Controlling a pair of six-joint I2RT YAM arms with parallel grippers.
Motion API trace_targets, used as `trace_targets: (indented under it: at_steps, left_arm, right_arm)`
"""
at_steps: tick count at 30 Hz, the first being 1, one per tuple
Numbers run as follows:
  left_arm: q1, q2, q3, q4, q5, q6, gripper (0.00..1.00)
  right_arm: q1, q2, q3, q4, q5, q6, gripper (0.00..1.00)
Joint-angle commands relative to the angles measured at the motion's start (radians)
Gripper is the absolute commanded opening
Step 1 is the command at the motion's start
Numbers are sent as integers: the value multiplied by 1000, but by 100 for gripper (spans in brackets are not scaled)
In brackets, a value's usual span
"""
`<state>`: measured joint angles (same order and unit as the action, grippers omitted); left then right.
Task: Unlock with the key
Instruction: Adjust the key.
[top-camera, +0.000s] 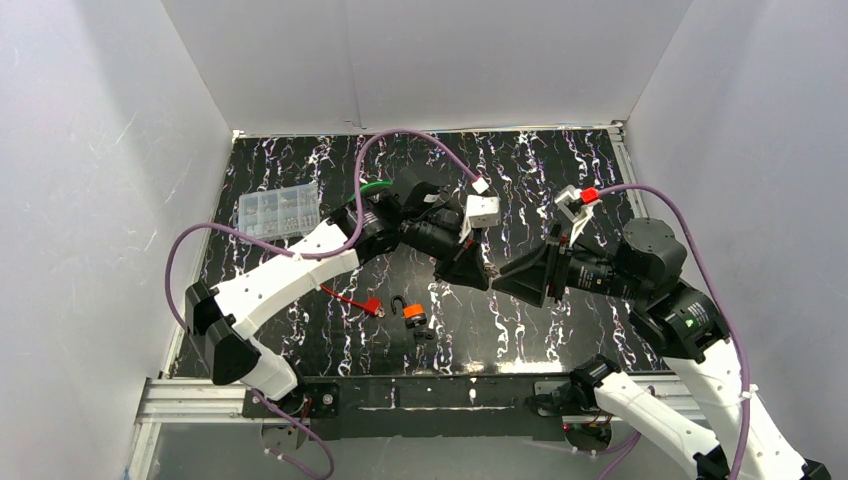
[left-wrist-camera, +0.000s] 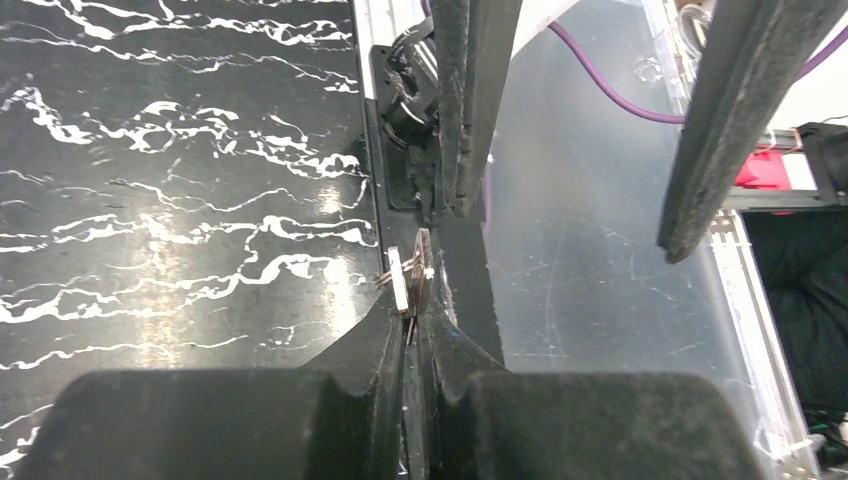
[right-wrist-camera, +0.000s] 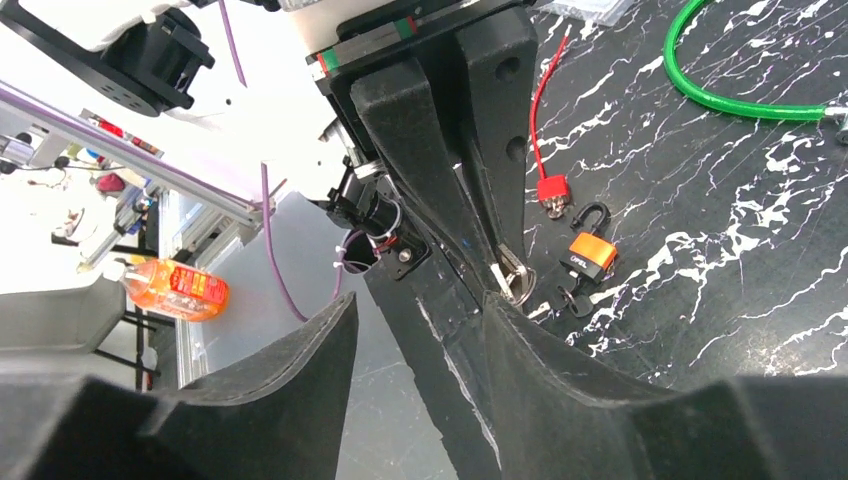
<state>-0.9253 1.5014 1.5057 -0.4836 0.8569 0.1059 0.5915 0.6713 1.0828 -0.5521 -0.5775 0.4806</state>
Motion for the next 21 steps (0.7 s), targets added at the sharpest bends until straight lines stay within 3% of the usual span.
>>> trace_targets:
  at_steps: [1, 11, 14, 17, 21]
  left_arm:
    - [3, -2, 68, -69, 82, -29, 0]
    - [2, -2, 84, -104, 116, -12, 0]
    - [3, -4, 85, -108, 118, -10, 0]
    - [3, -4, 90, -110, 112, -4, 0]
    - [3, -1, 99, -122, 112, 7, 0]
  right_arm:
    - [10, 16, -9, 8, 2, -78, 54]
    - [14, 31, -22, 40, 50, -107, 54]
    - [15, 44, -20, 77, 24, -88, 47]
    - [21, 68, -13, 85, 6, -68, 31]
    - [44, 73, -25, 85, 0, -62, 28]
